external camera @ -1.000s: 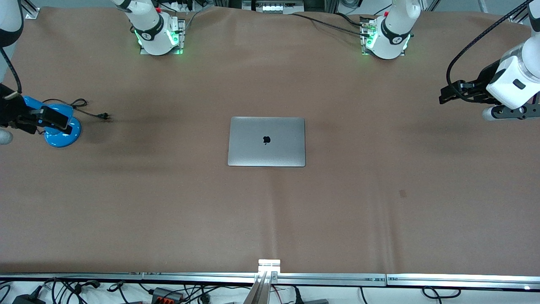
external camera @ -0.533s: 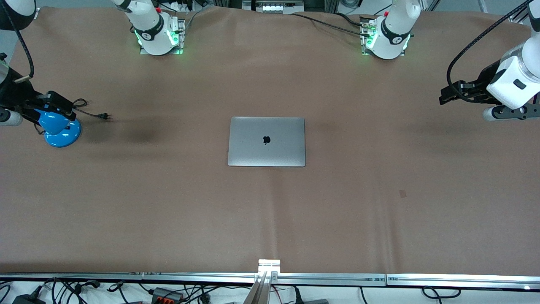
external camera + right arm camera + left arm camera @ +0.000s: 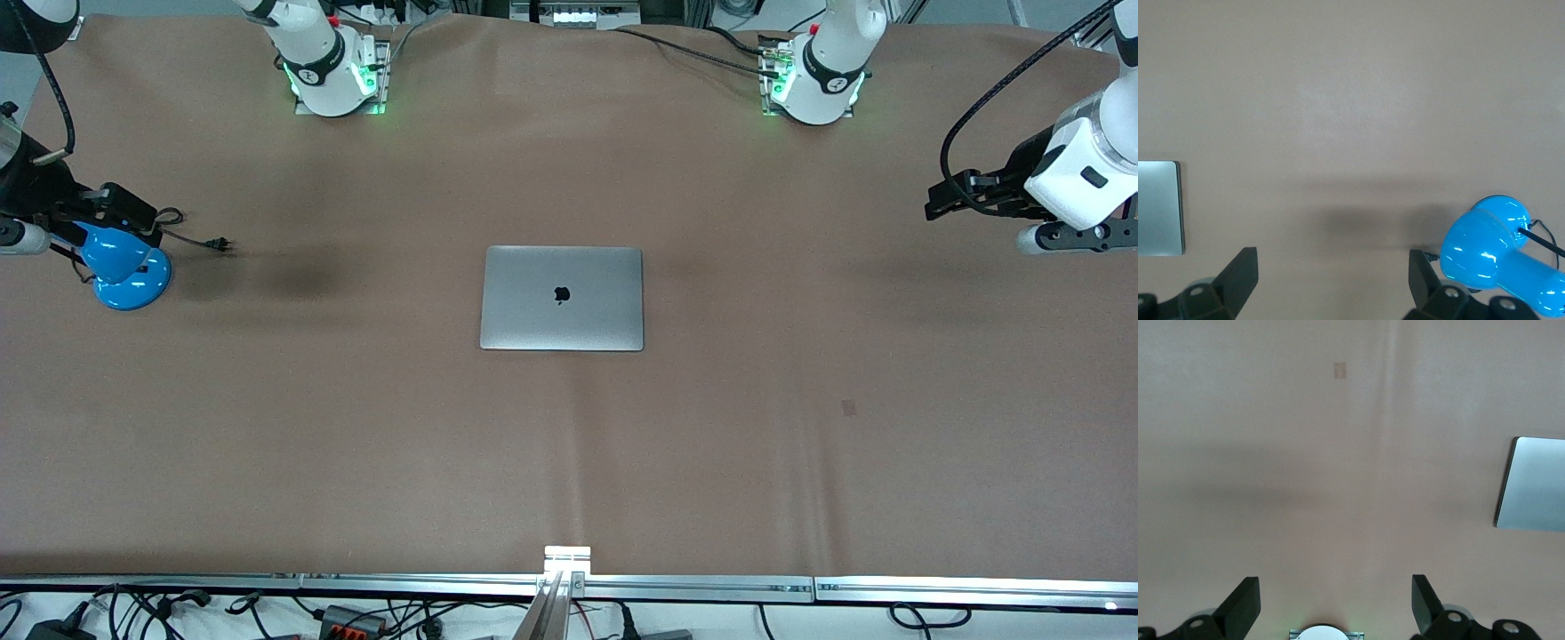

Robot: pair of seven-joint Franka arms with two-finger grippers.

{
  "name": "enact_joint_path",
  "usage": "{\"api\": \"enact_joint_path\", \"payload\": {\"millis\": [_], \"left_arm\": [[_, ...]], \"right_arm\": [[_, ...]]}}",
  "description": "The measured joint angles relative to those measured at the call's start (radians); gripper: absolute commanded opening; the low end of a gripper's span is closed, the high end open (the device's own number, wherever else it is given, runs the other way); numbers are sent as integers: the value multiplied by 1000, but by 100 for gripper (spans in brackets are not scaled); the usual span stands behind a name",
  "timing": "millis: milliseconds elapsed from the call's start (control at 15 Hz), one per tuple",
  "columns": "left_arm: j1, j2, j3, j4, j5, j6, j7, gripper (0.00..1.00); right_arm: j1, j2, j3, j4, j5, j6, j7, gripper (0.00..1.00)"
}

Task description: Close laptop with both arms from behind

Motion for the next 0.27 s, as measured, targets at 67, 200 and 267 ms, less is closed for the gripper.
{"api": "enact_joint_path", "payload": {"millis": [67, 200, 267], "left_arm": [[0, 0, 0, 0, 0, 0, 0, 100], [0, 0, 0, 0, 0, 0, 0, 100], [0, 0, 0, 0, 0, 0, 0, 100]], "right_arm": [[0, 0, 0, 0, 0, 0, 0, 100], [0, 0, 0, 0, 0, -2, 0, 100], [0, 0, 0, 0, 0, -5, 0, 100]]}}
